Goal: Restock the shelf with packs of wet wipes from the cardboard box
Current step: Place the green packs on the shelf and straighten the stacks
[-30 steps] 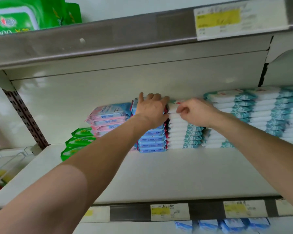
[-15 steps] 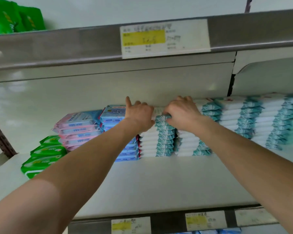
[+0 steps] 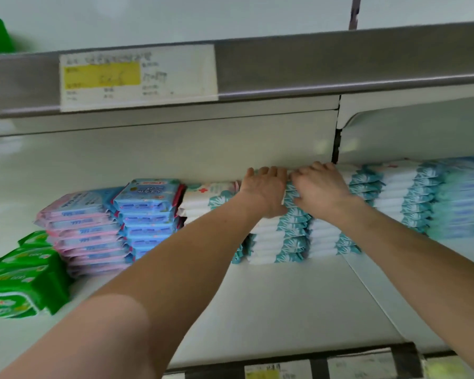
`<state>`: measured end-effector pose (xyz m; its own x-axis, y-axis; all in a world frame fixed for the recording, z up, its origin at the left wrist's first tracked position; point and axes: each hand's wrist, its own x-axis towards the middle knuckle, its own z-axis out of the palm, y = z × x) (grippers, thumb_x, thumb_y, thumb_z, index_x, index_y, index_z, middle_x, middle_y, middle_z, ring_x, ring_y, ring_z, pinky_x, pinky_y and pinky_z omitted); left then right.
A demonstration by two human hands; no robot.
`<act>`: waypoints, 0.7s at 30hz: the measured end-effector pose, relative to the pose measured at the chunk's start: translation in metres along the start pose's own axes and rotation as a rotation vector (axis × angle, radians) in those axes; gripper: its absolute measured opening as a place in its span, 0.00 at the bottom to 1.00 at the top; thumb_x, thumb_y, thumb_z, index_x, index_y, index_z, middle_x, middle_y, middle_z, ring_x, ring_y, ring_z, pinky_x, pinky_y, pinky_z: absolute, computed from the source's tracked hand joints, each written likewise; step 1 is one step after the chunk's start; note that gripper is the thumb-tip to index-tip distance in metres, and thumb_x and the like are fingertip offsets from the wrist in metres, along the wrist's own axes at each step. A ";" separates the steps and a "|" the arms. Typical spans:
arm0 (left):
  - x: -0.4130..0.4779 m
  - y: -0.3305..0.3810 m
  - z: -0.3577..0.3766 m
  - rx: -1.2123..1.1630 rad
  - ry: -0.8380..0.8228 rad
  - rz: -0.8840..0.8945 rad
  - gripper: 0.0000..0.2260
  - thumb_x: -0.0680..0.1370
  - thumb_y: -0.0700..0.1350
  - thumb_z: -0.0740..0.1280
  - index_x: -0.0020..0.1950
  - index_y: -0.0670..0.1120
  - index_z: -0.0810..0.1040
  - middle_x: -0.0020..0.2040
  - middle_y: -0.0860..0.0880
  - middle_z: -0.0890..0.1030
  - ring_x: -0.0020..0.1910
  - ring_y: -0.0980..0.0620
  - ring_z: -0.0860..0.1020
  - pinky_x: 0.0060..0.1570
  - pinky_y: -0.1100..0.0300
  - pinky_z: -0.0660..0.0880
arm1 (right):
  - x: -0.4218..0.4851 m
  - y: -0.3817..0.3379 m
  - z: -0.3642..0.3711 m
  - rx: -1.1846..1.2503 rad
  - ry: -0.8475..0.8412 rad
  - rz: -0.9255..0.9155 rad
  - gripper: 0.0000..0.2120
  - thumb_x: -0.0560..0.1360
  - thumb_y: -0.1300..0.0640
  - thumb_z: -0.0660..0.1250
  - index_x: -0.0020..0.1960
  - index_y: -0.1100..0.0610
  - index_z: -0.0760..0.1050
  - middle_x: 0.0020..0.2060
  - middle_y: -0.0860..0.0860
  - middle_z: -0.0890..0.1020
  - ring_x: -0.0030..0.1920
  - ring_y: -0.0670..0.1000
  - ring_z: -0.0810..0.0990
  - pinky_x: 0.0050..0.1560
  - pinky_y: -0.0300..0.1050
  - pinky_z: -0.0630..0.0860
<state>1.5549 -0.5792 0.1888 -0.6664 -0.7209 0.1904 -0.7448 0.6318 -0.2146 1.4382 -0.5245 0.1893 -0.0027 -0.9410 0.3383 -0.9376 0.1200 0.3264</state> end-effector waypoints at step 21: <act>0.003 -0.012 -0.002 0.172 -0.079 0.016 0.42 0.74 0.64 0.66 0.78 0.55 0.44 0.72 0.45 0.64 0.70 0.42 0.65 0.69 0.39 0.56 | -0.008 -0.049 0.072 0.669 -0.821 -0.019 0.15 0.77 0.51 0.57 0.53 0.58 0.79 0.47 0.56 0.85 0.36 0.53 0.77 0.39 0.41 0.73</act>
<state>1.5619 -0.5882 0.1940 -0.6680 -0.7358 0.1111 -0.7129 0.5900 -0.3789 1.4596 -0.5458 0.1072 0.0138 -0.8962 -0.4434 -0.9397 0.1399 -0.3120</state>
